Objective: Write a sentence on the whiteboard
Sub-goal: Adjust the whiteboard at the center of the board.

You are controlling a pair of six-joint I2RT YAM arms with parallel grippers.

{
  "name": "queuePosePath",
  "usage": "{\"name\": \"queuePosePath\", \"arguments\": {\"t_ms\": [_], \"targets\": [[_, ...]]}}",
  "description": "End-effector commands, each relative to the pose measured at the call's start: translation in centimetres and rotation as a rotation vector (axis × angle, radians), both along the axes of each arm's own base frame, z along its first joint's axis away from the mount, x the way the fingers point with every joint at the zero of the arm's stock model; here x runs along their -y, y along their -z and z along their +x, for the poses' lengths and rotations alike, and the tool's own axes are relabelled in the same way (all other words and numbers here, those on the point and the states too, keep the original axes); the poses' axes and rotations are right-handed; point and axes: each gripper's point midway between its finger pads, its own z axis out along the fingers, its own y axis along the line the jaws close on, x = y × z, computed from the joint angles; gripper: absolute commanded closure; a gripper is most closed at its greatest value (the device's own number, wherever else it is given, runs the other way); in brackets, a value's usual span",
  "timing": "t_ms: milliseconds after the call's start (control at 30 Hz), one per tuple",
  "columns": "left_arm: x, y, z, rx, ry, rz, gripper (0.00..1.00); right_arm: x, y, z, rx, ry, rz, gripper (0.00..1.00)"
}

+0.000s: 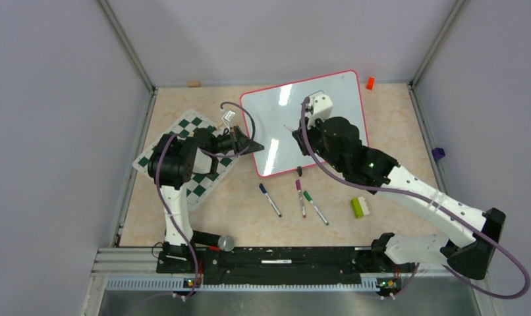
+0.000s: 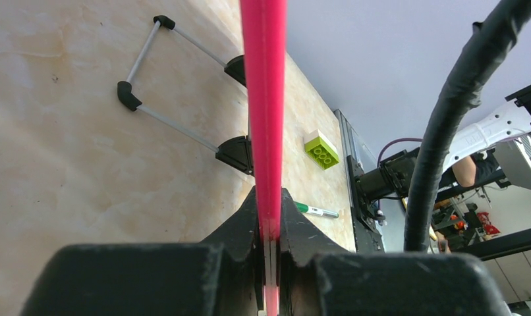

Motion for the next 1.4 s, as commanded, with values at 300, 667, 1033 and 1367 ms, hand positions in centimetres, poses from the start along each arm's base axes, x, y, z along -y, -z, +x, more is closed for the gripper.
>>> {"name": "queuePosePath", "arguments": {"t_ms": [300,667,1033,1367], "targets": [[0.8,-2.5,-0.3,0.150,0.024,-0.022,1.00,1.8,-1.8,0.0,0.080,0.053,0.027,1.00],[1.0,-2.7,-0.5,0.164,0.035,-0.022,1.00,-2.2,-2.2,3.5,-0.047,-0.004,0.091,1.00],[1.2,-2.9,-1.3,0.186,0.054,-0.025,1.00,-4.7,-2.5,6.8,-0.011,0.056,0.032,1.00],[2.7,-2.7,-3.6,0.260,0.142,-0.007,1.00,-1.9,-3.0,5.1,0.014,0.078,0.059,1.00]]}}
